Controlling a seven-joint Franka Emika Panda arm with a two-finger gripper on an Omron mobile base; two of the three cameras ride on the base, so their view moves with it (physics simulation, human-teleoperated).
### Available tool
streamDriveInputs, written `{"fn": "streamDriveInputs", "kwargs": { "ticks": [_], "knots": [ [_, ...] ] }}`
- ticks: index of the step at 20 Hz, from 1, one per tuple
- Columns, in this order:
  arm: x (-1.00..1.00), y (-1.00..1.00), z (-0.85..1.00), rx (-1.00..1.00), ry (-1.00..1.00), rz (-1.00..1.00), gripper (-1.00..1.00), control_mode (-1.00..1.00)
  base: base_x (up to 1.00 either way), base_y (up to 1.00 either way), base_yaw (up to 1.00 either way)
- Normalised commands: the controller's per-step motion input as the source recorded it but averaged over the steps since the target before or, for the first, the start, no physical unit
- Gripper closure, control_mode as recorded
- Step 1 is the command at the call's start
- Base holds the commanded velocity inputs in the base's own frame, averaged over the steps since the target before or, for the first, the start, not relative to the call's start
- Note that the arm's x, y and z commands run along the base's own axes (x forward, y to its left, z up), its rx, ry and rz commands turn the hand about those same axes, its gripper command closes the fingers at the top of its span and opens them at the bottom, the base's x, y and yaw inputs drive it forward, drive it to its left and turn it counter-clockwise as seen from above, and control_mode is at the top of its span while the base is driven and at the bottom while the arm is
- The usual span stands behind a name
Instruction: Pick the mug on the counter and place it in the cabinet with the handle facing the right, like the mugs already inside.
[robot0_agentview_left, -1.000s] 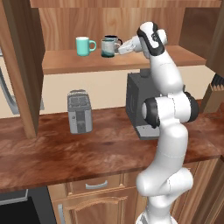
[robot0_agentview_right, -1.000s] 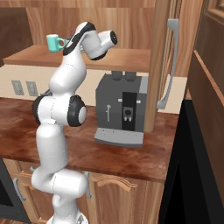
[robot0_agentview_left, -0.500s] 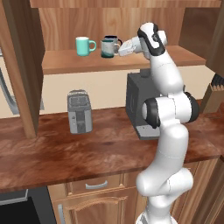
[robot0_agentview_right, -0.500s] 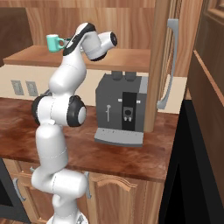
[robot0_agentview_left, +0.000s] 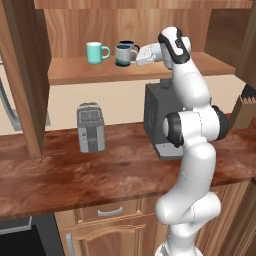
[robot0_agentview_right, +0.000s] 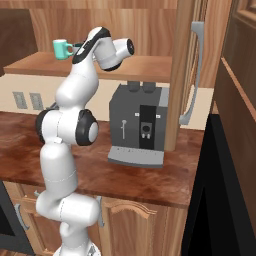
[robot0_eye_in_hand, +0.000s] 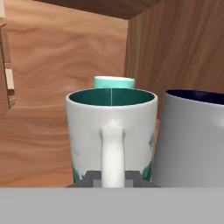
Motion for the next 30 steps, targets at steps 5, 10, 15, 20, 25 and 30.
{"fn": "streamDriveInputs", "kwargs": {
  "ticks": [5,10,15,20,25,30],
  "knots": [
    [0.0,0.01,0.0,0.0,0.0,0.0,-1.0,-1.0,0.0,0.0,0.0],
    [0.0,0.0,0.0,0.0,0.0,0.0,-1.0,-1.0,0.0,0.0,0.0],
    [0.0,0.0,0.0,0.0,0.0,0.0,-1.0,-1.0,0.0,0.0,0.0],
    [0.0,-0.04,0.0,0.0,0.0,0.0,-1.0,-1.0,0.0,0.0,0.0],
    [0.0,-0.2,0.04,0.0,0.0,0.0,-1.0,-1.0,0.0,0.0,0.0],
    [-0.08,-0.19,0.07,0.0,-0.03,0.0,-1.0,-1.0,0.0,0.0,0.0]
  ]
}}
